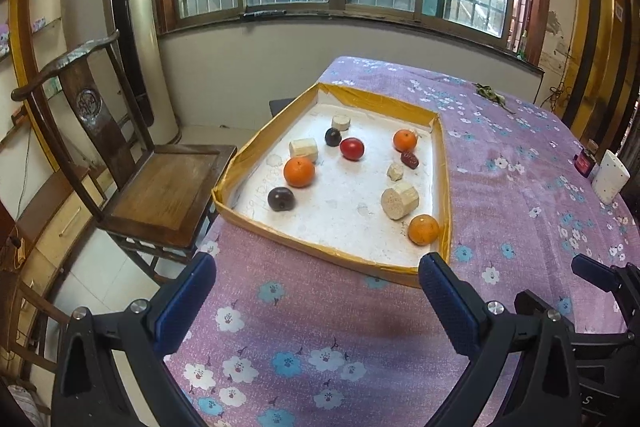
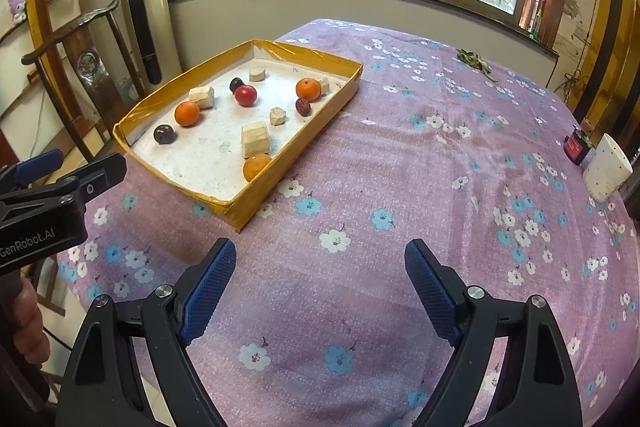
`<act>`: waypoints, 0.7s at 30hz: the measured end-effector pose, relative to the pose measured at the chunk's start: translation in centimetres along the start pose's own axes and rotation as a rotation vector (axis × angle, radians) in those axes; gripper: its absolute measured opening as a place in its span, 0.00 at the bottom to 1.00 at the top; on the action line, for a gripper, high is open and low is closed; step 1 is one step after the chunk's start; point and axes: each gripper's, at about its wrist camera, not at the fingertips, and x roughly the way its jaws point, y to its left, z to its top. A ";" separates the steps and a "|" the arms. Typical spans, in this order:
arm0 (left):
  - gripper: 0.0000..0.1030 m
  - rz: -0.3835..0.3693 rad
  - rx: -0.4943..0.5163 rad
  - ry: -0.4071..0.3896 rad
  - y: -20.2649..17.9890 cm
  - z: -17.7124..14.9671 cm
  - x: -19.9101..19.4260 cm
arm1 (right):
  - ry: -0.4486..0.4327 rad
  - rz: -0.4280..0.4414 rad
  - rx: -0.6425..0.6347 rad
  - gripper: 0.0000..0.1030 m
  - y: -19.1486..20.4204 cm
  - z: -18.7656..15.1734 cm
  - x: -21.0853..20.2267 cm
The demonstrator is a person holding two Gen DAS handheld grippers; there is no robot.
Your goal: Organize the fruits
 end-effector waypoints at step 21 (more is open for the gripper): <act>1.00 -0.042 0.046 -0.088 -1.4 0.3 -0.4 | -0.125 -0.054 0.046 1.00 -0.8 -0.1 -1.4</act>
